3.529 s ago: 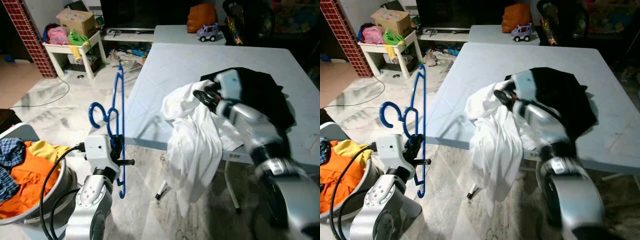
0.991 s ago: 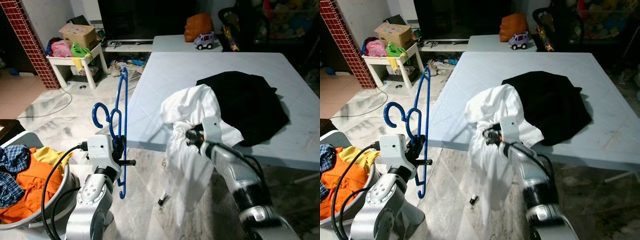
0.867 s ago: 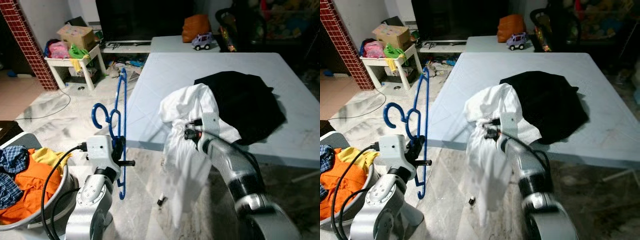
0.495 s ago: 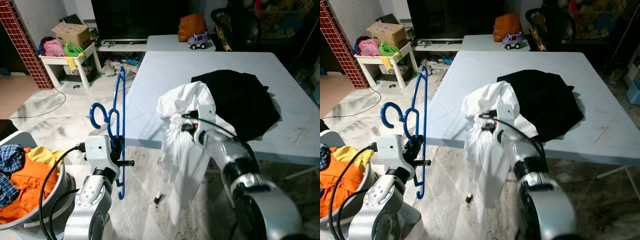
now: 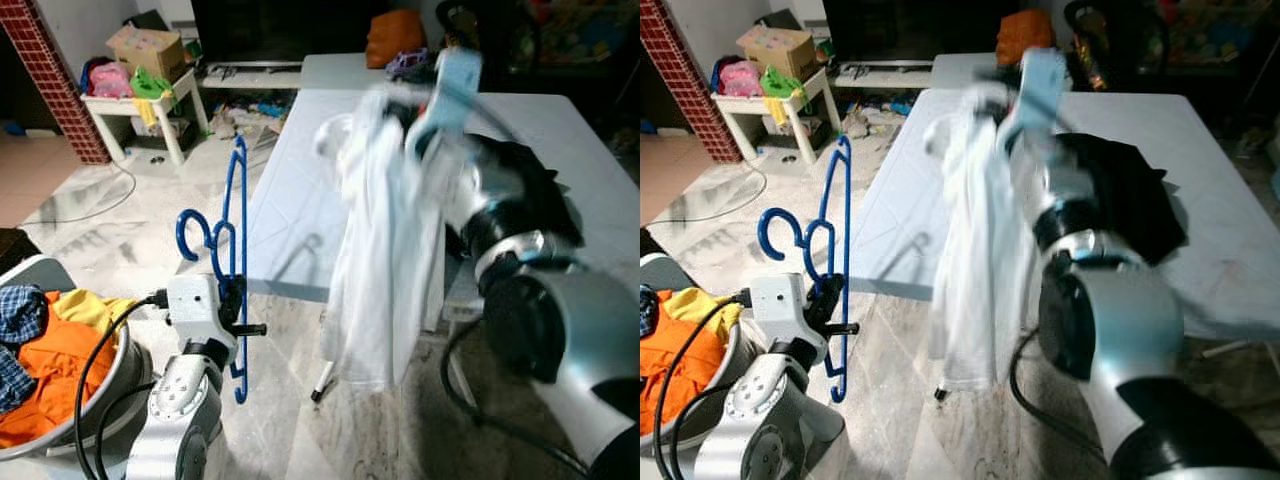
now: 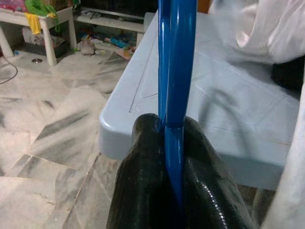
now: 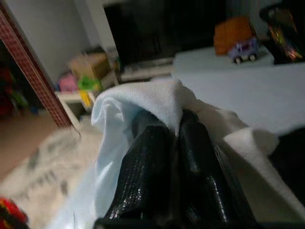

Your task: Hang hanger

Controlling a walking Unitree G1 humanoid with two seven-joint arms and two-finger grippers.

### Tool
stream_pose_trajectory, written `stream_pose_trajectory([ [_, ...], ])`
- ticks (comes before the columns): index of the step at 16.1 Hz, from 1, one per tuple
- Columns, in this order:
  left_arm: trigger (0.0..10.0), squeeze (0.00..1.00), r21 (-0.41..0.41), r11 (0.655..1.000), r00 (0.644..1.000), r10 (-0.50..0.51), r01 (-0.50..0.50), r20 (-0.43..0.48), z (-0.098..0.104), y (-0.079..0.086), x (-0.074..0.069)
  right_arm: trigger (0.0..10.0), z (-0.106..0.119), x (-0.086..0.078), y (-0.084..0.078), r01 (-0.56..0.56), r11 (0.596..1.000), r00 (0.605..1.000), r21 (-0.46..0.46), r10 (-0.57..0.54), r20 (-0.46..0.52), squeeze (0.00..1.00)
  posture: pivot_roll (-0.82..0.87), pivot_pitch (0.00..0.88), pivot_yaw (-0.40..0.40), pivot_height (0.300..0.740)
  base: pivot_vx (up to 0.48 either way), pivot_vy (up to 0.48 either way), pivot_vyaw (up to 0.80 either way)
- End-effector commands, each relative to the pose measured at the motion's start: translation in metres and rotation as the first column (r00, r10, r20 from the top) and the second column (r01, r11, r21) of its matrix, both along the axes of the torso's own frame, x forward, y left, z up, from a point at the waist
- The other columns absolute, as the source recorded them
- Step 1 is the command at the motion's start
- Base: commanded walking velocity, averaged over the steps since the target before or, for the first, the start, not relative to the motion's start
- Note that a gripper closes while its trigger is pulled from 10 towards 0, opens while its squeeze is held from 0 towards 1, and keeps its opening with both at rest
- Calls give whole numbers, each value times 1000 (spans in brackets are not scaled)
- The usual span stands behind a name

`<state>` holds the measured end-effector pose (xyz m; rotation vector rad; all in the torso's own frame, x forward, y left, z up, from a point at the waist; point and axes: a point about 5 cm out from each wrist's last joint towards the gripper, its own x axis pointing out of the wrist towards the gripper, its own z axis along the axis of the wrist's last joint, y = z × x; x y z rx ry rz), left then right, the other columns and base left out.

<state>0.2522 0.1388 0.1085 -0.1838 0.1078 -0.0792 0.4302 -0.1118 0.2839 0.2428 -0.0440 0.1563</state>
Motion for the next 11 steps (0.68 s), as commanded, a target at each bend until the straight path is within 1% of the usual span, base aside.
stream_pose_trajectory([
  [1,10000,0,13,1000,1000,12,-12,15,5,1,0,0,23,0,1,11,999,996,44,-15,89,0,31,0,8,740,0,0,0],
  [2,10000,0,13,1000,1000,13,-13,14,5,1,-1,0,35,-1,0,24,999,988,35,-29,151,0,35,0,10,740,0,0,0],
  [3,10000,0,13,1000,1000,13,-14,13,5,1,-1,0,52,-3,0,46,999,971,10,-47,235,0,39,0,10,740,0,0,0],
  [4,10000,0,12,1000,1000,15,-15,12,5,0,-2,0,83,-8,3,62,997,930,-36,-45,366,0,40,0,12,740,0,0,0],
  [5,10000,0,12,1000,1000,15,-15,12,5,0,-2,0,91,-10,5,65,997,918,-47,-41,393,0,40,0,12,740,0,0,0],
  [6,10000,0,12,1000,1000,12,-13,16,6,-1,-1,0,108,-14,11,60,996,900,-63,-27,435,0,43,0,9,740,0,0,0],
  [7,10000,0,12,1000,1000,13,-13,21,7,-2,0,0,119,-17,15,69,994,884,-89,-20,467,0,52,0,1,740,0,0,0],
  [9,10000,0,11,1000,999,21,-22,28,8,-1,0,0,132,-21,21,97,983,858,-153,-5,514,0,59,0,-3,740,0,0,0],
  [10,10000,0,10,1000,999,23,-24,28,8,-1,-1,0,136,-22,22,115,978,852,-173,-8,524,0,65,0,-4,740,0,0,0],
  [11,10000,0,11,1000,999,23,-23,26,8,-1,-2,0,133,-21,22,134,970,855,-204,-9,519,0,65,0,-4,740,0,0,0],
])
